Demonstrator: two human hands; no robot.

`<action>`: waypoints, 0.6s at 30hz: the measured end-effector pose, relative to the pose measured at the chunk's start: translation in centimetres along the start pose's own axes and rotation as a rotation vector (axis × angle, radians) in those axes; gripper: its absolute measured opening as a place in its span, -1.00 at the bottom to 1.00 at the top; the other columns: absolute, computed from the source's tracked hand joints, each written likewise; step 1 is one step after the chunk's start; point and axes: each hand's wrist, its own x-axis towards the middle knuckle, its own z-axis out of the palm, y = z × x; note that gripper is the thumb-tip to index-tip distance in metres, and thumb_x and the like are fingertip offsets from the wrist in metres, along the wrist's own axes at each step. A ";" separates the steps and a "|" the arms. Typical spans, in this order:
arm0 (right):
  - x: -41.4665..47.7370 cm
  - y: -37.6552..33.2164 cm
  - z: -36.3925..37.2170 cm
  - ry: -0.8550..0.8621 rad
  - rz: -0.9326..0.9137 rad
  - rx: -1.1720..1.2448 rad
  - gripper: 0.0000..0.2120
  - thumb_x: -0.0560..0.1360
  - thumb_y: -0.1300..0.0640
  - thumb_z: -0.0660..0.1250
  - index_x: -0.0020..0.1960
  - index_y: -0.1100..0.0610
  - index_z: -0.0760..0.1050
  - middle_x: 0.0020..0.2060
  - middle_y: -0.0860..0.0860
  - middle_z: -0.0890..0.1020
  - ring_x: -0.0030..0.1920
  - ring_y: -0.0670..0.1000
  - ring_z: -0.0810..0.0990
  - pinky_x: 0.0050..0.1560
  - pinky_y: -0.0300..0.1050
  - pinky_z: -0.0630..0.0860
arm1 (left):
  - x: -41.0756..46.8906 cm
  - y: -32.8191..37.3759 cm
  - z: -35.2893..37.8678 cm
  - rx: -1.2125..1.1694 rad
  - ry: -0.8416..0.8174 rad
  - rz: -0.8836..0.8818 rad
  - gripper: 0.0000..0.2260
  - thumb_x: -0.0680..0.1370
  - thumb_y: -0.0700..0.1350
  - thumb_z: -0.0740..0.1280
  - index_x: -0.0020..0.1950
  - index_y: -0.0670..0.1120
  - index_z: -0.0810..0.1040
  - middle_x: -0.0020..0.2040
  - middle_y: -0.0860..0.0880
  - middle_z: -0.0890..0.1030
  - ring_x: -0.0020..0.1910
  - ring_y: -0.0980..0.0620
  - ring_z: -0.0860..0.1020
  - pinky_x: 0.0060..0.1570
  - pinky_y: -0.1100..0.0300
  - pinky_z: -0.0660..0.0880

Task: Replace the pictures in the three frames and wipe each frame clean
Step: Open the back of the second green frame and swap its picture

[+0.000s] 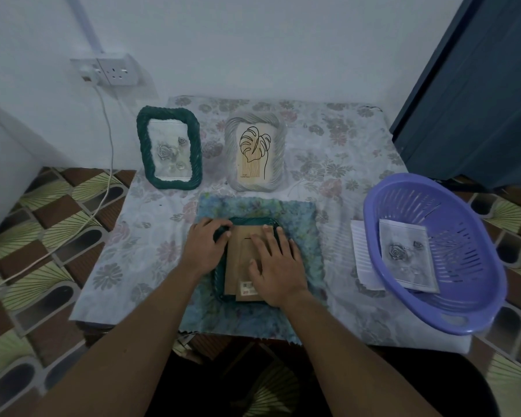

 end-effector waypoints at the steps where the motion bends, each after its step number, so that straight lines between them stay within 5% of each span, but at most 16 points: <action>1: 0.0 0.0 0.0 0.001 0.000 0.003 -0.25 0.47 -0.22 -0.26 0.61 -0.04 0.09 0.63 -0.01 -0.02 0.61 0.08 -0.14 0.56 0.13 -0.14 | -0.1 0.0 -0.2 -0.020 -0.006 0.000 -0.79 0.60 -0.08 0.33 0.23 0.00 0.60 0.08 -0.05 0.53 0.10 -0.10 0.48 0.13 0.04 0.44; 5: 0.0 -0.1 -0.1 -0.007 0.002 -0.005 -0.25 0.46 -0.22 -0.28 0.61 -0.06 0.05 0.63 -0.02 -0.04 0.61 0.07 -0.16 0.56 0.12 -0.16 | -1.1 0.2 -0.9 -0.106 -0.005 0.014 -0.69 0.63 -0.18 0.27 0.38 -0.07 0.51 0.13 0.00 0.53 0.09 0.07 0.47 0.08 0.26 0.36; 9: 0.0 -0.1 0.0 -0.008 0.008 -0.013 -0.25 0.46 -0.22 -0.28 0.61 -0.07 0.04 0.63 -0.02 -0.05 0.61 0.07 -0.16 0.56 0.12 -0.14 | -1.4 -0.5 -0.3 0.014 -0.030 0.051 -0.67 0.66 -0.19 0.22 0.42 -0.07 0.48 0.22 -0.12 0.52 0.21 -0.12 0.44 0.31 0.02 0.34; 18: 0.0 0.0 0.4 0.013 0.008 -0.011 -0.29 0.49 -0.20 -0.22 0.60 -0.06 0.09 0.63 0.00 0.00 0.61 0.09 -0.11 0.56 0.14 -0.10 | -1.2 0.3 0.3 0.118 -0.069 0.013 -0.65 0.68 -0.12 0.16 0.48 -0.01 0.40 0.35 -0.11 0.39 0.35 -0.13 0.30 0.31 0.19 0.09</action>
